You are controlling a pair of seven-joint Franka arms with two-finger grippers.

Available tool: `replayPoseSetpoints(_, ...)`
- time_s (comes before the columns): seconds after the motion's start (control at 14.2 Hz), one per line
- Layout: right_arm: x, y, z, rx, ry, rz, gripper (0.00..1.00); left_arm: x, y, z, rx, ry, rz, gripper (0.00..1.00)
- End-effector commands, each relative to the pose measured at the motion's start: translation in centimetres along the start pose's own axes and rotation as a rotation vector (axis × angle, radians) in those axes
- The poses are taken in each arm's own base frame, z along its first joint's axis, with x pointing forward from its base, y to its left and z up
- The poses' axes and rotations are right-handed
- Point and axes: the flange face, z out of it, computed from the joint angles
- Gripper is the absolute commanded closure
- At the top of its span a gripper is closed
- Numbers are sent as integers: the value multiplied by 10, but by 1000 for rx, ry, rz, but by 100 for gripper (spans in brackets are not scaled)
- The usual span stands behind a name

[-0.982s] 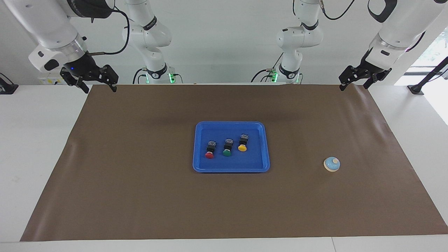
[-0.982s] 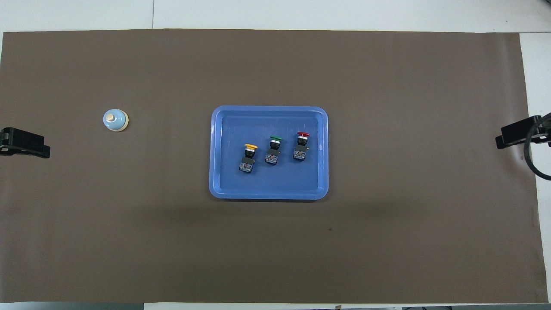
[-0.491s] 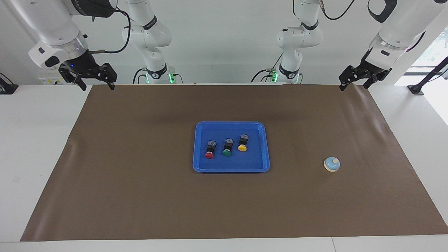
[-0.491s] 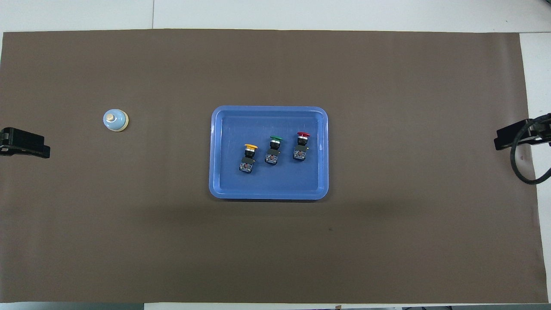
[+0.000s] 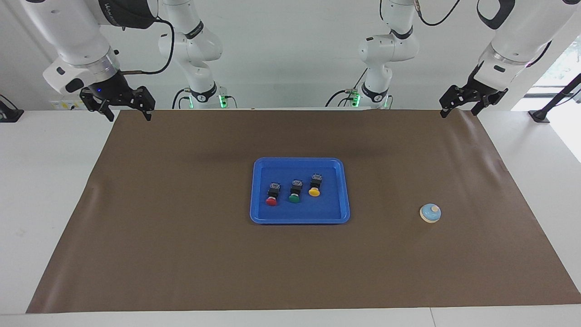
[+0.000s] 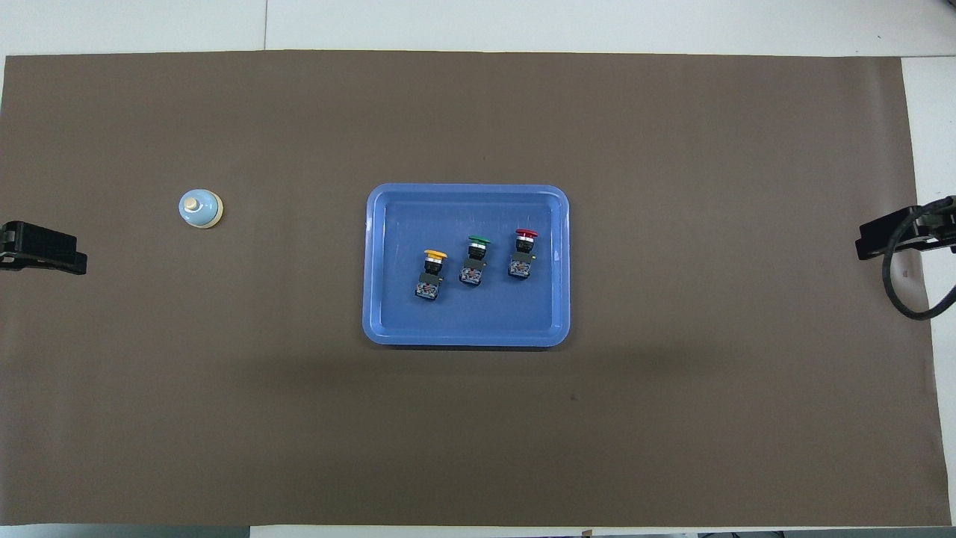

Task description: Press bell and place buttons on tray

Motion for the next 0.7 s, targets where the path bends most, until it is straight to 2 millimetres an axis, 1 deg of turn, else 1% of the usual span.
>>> replayPoseSetpoints(0.0,-3,0,-2,9,11,-12,0,-4,-1,-6,-12,-5,5,0)
replayPoseSetpoints(0.21,-3,0,-2,9,13,-10,0,-4,-1,-6,-12,-5,5,0)
replayPoseSetpoints(0.63,-4,-7,-4,6,13,-22,0,-4,-1,-6,-12,-5,5,0)
